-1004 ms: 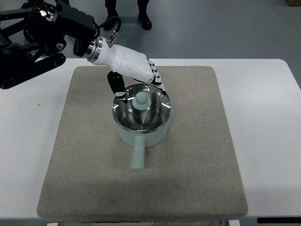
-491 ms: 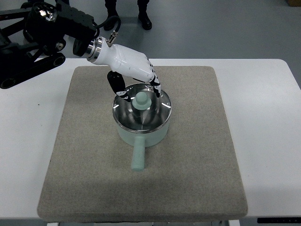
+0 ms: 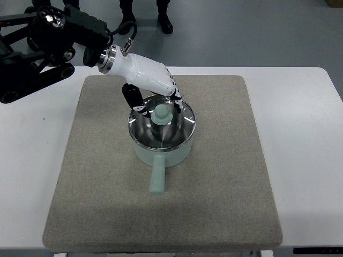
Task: Place lid left of pot with left hand
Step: 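Lower the left hand and close its fingers around the green lid knob, then lift the glass lid off the pot and carry it toward the left arm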
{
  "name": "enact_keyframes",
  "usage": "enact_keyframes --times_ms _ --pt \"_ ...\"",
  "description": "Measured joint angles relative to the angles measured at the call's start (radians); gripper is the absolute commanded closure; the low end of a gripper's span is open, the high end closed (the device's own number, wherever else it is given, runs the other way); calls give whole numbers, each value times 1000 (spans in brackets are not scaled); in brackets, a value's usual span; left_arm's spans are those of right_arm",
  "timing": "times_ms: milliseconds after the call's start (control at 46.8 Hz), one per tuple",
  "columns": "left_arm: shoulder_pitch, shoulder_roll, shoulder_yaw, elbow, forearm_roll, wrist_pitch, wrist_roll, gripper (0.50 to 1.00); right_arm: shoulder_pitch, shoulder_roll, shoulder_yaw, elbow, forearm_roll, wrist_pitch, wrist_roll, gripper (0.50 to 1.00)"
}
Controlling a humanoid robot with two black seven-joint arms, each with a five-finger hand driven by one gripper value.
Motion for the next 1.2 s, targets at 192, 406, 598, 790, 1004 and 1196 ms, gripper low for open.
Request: enact_keyframes --times_ms 192,406,598,790,1004,1196 --pt "1 -3 0 2 0 0 0 812 0 0 -1 0 1 0 0 576" --pt "0 -2 2 6 6 0 0 949 0 0 0 0 0 0 0 576" --pt "0 -3 2 6 7 1 0 945 0 0 0 0 0 0 0 576" --pt "3 -3 4 4 1 2 0 1000 0 0 0 0 0 0 0 576" --pt "3 -3 11 3 1 -3 0 1000 0 0 0 0 0 0 0 576" --pt "2 -3 11 2 1 -7 0 1000 0 0 -1 0 0 0 0 576"
